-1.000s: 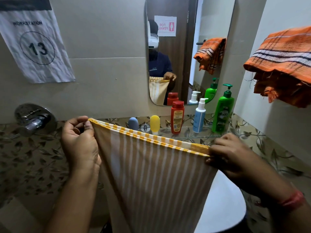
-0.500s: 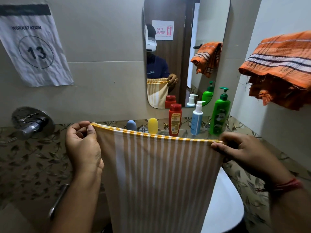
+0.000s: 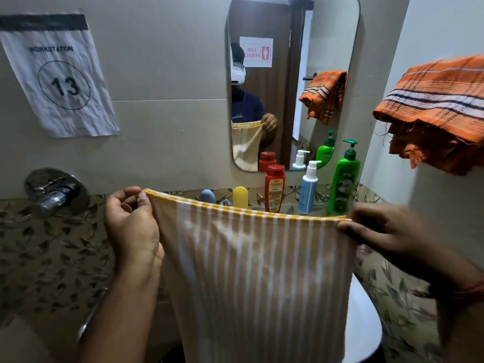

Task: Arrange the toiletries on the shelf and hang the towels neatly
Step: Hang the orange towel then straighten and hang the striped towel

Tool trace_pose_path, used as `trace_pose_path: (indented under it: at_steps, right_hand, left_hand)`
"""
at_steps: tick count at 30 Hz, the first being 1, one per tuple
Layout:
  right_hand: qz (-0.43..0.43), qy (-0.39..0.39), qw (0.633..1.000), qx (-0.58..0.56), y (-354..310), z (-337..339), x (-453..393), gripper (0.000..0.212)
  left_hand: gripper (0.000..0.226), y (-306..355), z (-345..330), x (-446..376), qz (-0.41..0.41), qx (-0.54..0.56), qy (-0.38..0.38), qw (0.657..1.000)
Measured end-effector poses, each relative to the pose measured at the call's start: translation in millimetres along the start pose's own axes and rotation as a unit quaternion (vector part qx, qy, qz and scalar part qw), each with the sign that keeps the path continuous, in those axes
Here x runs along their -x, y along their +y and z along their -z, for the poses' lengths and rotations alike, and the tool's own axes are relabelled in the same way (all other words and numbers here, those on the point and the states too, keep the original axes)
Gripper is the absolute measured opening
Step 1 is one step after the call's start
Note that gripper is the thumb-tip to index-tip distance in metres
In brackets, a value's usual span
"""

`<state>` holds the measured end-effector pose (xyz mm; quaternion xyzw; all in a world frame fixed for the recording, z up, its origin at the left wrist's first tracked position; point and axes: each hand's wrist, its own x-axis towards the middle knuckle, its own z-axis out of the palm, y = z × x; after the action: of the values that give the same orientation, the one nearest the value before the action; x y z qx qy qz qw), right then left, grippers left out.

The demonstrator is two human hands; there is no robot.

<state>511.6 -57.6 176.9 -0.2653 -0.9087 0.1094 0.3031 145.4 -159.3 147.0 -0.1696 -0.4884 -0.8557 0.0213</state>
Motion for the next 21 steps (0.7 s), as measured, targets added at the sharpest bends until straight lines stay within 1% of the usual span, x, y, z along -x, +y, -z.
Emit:
trace_pose_path:
  at_steps: [1, 2, 4, 5, 7, 8, 10, 11, 13, 14, 16, 17, 19, 20, 21]
  right_hand:
    - [-0.016, 0.027, 0.999, 0.035, 1.5, 0.6, -2.7, 0.043]
    - [-0.023, 0.05, 0.998, 0.022, 2.0, 0.9, -4.8, 0.045]
    - [-0.036, 0.065, 0.993, -0.091, -1.0, 2.8, -5.4, 0.04]
    - [-0.045, 0.066, 0.984, -0.16, -3.7, 3.2, -4.7, 0.031]
    - [-0.053, 0.087, 0.957, -0.271, -4.8, 1.3, -4.0, 0.007]
    - [-0.054, 0.103, 0.941, -0.318, -1.5, -1.3, -4.1, 0.005]
    - [-0.052, 0.126, 0.909, -0.394, 3.1, -5.3, -5.0, 0.011]
    - [-0.047, 0.131, 0.895, -0.423, 4.1, -6.0, -5.1, 0.018]
    - [-0.029, 0.117, 0.879, -0.462, 10.4, -7.2, -3.9, 0.037]
    - [-0.022, 0.105, 0.87, -0.481, 11.2, -6.7, -2.9, 0.04]
    - [-0.006, 0.056, 0.843, -0.535, 12.2, -6.3, 0.1, 0.035]
    - [0.007, 0.026, 0.826, -0.563, 11.3, -6.2, 2.2, 0.029]
    - [0.043, -0.006, 0.797, -0.602, 9.5, -7.5, 4.3, 0.014]
    - [0.068, -0.023, 0.78, -0.622, 8.7, -8.3, 4.2, 0.011]
    - [0.094, -0.05, 0.752, -0.651, 7.4, -8.8, 3.6, 0.013]
  left_hand:
    - [0.031, 1.1, -3.6, 3.5, -0.001, -0.001, -0.003, 1.0]
    - [0.031, 2.6, -6.7, 6.1, 0.001, -0.003, -0.003, 1.0]
    - [0.031, 3.5, -8.2, 6.2, 0.002, 0.0, 0.002, 1.0]
    - [0.031, 4.3, -8.0, 5.3, 0.003, 0.004, 0.004, 1.0]
    - [0.031, 7.4, -8.2, 4.7, 0.005, 0.006, 0.004, 1.0]
    - [0.032, 8.7, -8.4, 5.3, 0.004, 0.004, 0.003, 1.0]
    - [0.031, 10.0, -8.7, 8.0, 0.002, -0.001, 0.0, 1.0]
    - [0.031, 10.0, -8.6, 9.8, 0.003, -0.004, -0.001, 1.0]
    - [0.029, 8.6, -8.1, 11.0, 0.006, -0.006, -0.002, 1.0]
    - [0.027, 8.3, -8.1, 10.9, 0.009, -0.009, 0.0, 1.0]
    - [0.026, 7.9, -8.8, 11.0, 0.012, -0.011, 0.001, 1.0]
    - [0.024, 7.5, -9.5, 11.1, 0.013, -0.012, -0.001, 1.0]
    - [0.019, 7.3, -11.6, 11.4, 0.013, -0.018, -0.005, 1.0]
    - [0.019, 7.4, -12.9, 11.1, 0.011, -0.02, -0.008, 1.0]
    - [0.02, 7.3, -14.1, 10.7, 0.011, -0.02, -0.011, 1.0]
